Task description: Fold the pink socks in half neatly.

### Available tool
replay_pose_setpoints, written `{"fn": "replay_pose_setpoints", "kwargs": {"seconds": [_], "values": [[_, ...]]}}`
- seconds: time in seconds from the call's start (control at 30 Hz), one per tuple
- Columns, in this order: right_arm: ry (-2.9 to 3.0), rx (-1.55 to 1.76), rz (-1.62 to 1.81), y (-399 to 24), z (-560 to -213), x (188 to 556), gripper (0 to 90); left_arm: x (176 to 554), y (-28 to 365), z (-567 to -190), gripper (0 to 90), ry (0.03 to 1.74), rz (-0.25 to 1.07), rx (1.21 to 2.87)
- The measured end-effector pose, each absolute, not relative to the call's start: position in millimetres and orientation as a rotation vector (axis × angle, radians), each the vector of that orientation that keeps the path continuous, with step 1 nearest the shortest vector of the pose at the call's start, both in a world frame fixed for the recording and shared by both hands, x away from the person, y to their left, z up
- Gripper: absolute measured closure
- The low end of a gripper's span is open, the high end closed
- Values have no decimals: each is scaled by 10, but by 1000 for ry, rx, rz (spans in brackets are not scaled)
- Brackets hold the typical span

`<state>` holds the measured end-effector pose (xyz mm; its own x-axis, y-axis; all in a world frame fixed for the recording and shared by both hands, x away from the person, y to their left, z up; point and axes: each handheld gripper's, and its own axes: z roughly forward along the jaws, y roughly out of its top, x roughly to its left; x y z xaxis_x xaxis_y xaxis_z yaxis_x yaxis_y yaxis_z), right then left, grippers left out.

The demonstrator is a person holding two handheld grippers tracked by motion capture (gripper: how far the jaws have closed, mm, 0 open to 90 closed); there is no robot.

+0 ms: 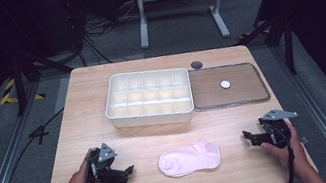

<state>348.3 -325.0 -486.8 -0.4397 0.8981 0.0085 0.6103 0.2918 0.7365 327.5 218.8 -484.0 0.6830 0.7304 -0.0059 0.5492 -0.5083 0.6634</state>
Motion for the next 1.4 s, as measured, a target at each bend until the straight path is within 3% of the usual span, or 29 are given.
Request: {"fn": "replay_pose_setpoints", "kwargs": {"seconds": [0.53, 0.8, 1.03, 1.33, 1.37, 1.4], "values": [[2183, 1333, 952, -3274, -4861, 3486, 165, 3340, 2220, -4842, 1, 885, 318, 2275], [2184, 1245, 1075, -3220, -4739, 3383, 334, 3374, 2204, -4839, 3, 854, 312, 2288], [2250, 1049, 1190, -2830, -4526, 3233, 500, 3370, 2180, -4831, 25, 843, 308, 2287], [2396, 843, 1295, -2193, -4462, 3116, 640, 3350, 2014, -4783, 235, 766, 269, 2284], [2415, 814, 1303, -2110, -4464, 3098, 659, 3362, 1972, -4775, 318, 758, 244, 2274], [2434, 780, 1303, -2027, -4470, 3080, 673, 3368, 1936, -4773, 330, 761, 230, 2270]]}}
